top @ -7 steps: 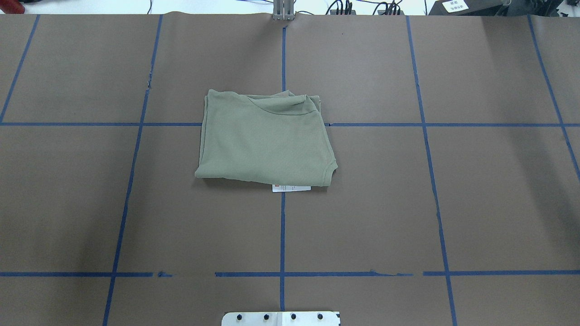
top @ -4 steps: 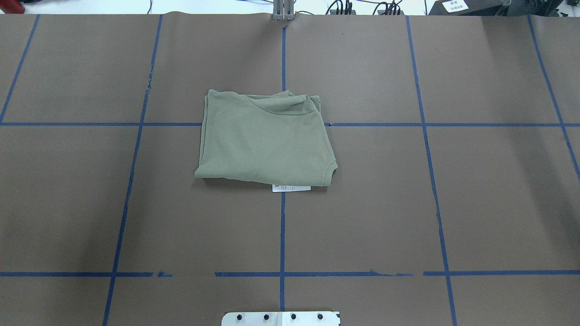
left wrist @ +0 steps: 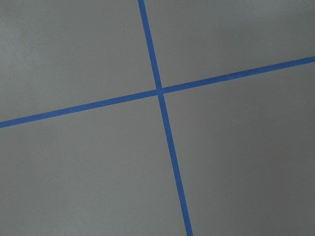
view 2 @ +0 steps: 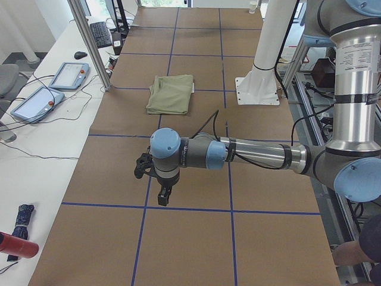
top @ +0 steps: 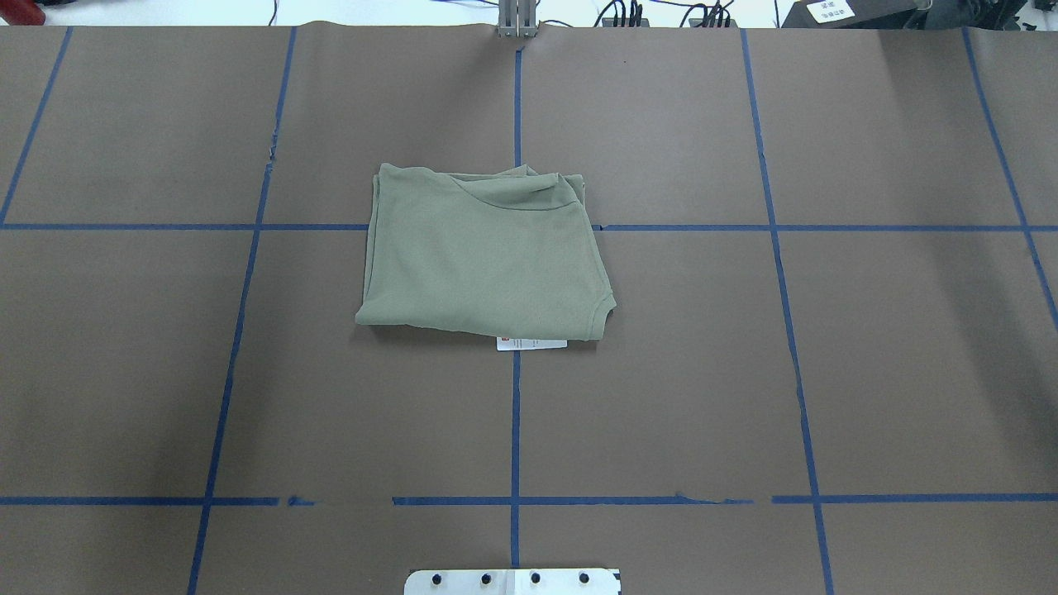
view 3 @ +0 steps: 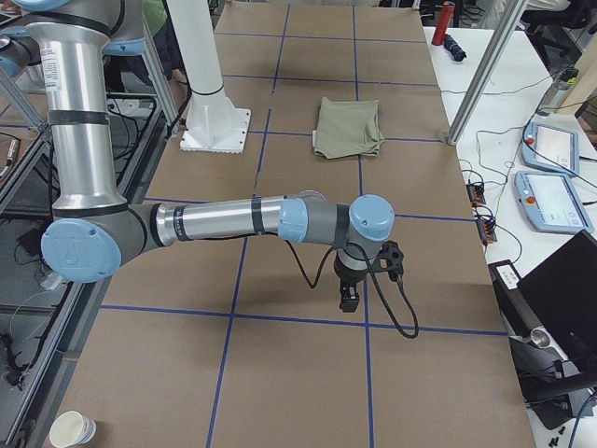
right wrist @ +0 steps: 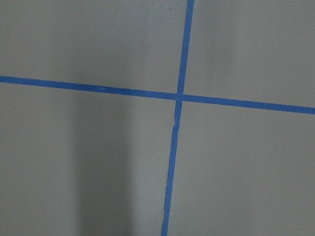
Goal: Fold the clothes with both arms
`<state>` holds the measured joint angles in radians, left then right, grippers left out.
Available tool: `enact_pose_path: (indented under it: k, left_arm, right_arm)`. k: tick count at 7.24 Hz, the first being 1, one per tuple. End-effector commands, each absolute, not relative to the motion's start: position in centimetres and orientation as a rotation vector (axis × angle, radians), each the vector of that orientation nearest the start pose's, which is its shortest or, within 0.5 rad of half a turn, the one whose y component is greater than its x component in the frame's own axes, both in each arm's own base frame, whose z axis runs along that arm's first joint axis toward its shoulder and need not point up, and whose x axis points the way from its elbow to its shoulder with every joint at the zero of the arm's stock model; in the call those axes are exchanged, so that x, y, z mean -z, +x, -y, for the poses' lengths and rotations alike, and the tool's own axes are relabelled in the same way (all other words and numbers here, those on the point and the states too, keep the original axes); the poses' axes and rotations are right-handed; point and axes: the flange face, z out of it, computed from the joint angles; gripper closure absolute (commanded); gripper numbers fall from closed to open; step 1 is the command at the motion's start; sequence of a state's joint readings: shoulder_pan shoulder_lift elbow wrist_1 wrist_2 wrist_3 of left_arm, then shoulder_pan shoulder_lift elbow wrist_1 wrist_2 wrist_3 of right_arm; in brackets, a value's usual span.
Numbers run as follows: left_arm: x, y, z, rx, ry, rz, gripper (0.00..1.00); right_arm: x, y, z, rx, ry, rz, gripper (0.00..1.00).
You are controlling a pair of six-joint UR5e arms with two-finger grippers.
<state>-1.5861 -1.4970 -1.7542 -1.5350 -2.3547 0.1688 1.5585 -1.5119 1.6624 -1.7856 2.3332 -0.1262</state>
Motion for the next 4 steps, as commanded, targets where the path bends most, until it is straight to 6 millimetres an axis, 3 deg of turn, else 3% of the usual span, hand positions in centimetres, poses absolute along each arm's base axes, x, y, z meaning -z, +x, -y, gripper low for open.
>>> enact_pose_path:
  k: [1, 4]
  left_arm:
    - [-60.67, -7.01, 46.16, -0.174, 0.142, -0.775, 0.00]
    - [-60.81, -7.00, 46.02, -0.173, 0.139, -0.775, 0.00]
  right_arm:
    - [-60.64, 5.83, 50.75, 0.099, -0.021, 0.765, 0.00]
    - [-60.78, 5.84, 50.00, 0.100, -0.019, 0.765, 0.00]
